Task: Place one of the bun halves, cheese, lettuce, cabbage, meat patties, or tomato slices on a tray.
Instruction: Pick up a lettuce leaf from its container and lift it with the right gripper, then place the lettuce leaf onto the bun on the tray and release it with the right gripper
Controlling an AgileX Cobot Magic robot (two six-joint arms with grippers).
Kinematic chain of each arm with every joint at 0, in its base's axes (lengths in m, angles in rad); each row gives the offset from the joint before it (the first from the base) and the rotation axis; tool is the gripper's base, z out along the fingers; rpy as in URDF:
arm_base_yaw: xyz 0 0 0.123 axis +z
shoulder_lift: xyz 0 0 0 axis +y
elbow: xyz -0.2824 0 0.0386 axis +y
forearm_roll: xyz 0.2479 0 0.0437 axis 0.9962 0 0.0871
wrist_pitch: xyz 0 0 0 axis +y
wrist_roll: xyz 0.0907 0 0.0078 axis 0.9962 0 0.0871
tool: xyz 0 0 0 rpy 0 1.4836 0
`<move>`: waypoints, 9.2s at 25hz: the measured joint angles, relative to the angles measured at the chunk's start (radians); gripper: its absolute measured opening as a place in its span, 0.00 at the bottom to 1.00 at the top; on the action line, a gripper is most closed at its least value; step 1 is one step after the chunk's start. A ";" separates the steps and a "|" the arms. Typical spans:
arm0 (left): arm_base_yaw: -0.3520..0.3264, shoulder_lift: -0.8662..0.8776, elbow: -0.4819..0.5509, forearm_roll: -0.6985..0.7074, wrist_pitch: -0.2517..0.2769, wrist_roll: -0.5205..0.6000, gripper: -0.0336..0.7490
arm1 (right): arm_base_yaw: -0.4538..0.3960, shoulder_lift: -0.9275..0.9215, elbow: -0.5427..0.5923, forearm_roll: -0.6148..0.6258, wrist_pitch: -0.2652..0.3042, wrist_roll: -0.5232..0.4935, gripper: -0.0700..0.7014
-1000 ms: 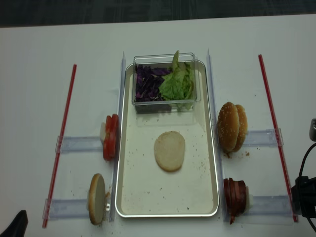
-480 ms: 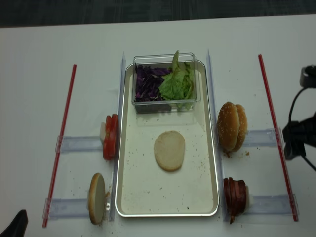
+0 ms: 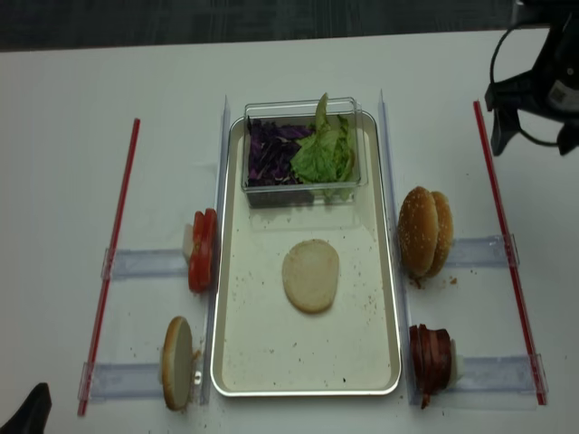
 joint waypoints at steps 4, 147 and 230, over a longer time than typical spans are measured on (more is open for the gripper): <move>0.000 0.000 0.000 0.000 0.000 0.000 0.81 | 0.000 0.113 -0.132 0.007 0.016 0.000 0.96; 0.000 0.000 0.002 0.000 0.000 0.000 0.81 | 0.569 0.339 -0.498 0.060 -0.017 0.076 0.15; 0.000 0.000 0.002 0.000 0.000 0.000 0.81 | 0.776 0.065 0.117 0.198 -0.218 0.062 0.15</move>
